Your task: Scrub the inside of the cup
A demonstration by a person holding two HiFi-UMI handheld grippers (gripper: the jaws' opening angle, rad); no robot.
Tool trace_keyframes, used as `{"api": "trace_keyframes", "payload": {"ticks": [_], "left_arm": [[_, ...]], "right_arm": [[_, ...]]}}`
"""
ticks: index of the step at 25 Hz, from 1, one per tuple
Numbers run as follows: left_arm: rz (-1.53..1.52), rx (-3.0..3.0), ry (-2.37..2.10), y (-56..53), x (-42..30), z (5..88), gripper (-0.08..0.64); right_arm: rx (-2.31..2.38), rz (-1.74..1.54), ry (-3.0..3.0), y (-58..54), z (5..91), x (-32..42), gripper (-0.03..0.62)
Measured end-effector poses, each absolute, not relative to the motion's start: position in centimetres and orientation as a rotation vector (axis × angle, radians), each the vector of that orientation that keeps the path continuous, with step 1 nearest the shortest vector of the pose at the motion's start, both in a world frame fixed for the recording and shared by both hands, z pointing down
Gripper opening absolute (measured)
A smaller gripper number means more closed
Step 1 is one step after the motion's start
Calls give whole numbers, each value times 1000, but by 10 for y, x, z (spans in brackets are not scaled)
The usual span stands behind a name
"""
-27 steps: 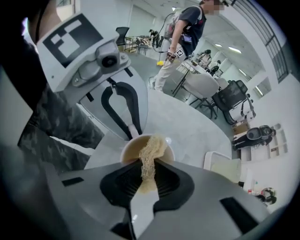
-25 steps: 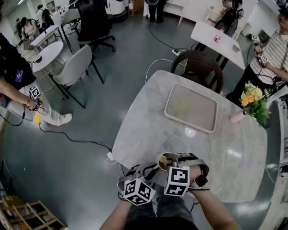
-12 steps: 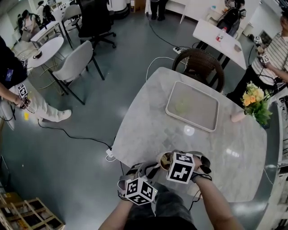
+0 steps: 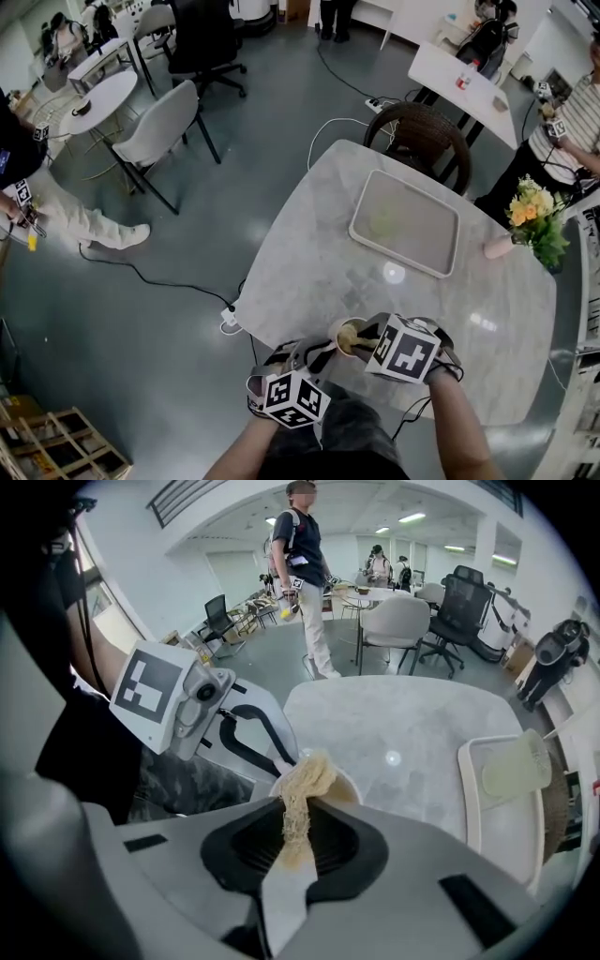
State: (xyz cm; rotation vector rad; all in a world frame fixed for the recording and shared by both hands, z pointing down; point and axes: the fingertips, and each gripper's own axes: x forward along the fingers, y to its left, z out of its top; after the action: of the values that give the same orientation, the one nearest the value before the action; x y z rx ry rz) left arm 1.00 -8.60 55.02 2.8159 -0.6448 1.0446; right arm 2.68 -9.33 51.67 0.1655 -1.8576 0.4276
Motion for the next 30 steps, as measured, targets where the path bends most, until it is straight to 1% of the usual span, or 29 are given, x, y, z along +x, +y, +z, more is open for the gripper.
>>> {"api": "trace_keyframes", "payload": {"ticks": [8, 12, 20, 30], "left_arm": [[1045, 2816, -646, -85, 9, 548, 61], [1046, 2813, -650, -85, 10, 549, 61], [1050, 2810, -693, -87, 8, 548, 61], [1064, 2810, -718, -89, 7, 548, 61]], "right_arm": [[187, 311, -1756, -94, 549, 27, 61], [219, 131, -1676, -101, 553, 34, 63], [305, -175, -1597, -110, 544, 41, 63], [337, -391, -1558, -120, 501, 45, 63]]}}
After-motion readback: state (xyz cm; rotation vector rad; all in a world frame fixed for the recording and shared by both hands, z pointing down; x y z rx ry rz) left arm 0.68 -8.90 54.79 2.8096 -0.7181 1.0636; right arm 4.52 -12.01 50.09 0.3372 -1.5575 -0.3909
